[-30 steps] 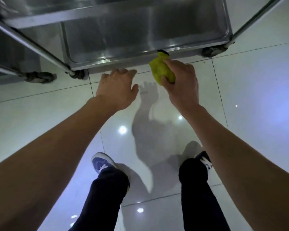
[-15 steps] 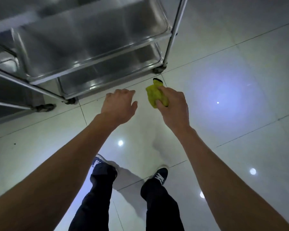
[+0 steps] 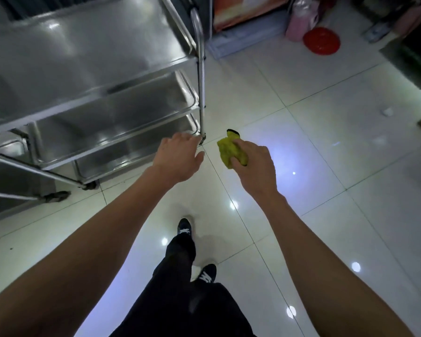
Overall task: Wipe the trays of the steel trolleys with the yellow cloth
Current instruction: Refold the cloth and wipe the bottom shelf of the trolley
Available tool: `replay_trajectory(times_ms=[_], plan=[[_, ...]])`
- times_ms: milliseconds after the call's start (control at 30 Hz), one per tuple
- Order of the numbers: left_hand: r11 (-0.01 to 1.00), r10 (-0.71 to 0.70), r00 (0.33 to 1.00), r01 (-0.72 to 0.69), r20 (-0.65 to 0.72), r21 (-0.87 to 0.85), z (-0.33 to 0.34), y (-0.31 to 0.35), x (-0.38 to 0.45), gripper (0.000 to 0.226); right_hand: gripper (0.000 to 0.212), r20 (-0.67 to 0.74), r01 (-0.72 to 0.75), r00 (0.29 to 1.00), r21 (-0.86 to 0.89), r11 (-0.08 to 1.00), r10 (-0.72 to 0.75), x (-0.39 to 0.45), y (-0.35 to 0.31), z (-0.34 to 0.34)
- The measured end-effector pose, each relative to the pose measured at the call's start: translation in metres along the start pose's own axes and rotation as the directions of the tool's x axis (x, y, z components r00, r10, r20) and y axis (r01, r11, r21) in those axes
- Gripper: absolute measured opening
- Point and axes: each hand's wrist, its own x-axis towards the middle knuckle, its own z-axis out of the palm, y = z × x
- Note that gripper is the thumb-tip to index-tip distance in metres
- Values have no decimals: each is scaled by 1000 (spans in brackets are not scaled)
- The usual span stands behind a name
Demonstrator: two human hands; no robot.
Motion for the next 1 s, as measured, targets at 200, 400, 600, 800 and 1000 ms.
replay_trajectory(times_ms=[200,400,600,800,1000], plan=[[999,14,1000,-13,21,-49,-20,14,61,44,44,-37,11,999,-23,1000,-12,60,4,-41],[994,27,999,-30,-29,-106,-54,17,160,50,40,-75,46,996,-92,995,-53,154,1,-81],[990,82,995,-88,-64,-108,-98,35,261,52,40,-175,42,983,-94,995,-58,242,6,-131],[986,108,993,-115,-56,-122,-121,63,357,53,40,-232,49,970,-82,995,-67,327,42,-169],[995,44,998,-48,-50,-82,-142,93,474,53,43,-230,130,963,-58,990,-140,446,87,-205]])
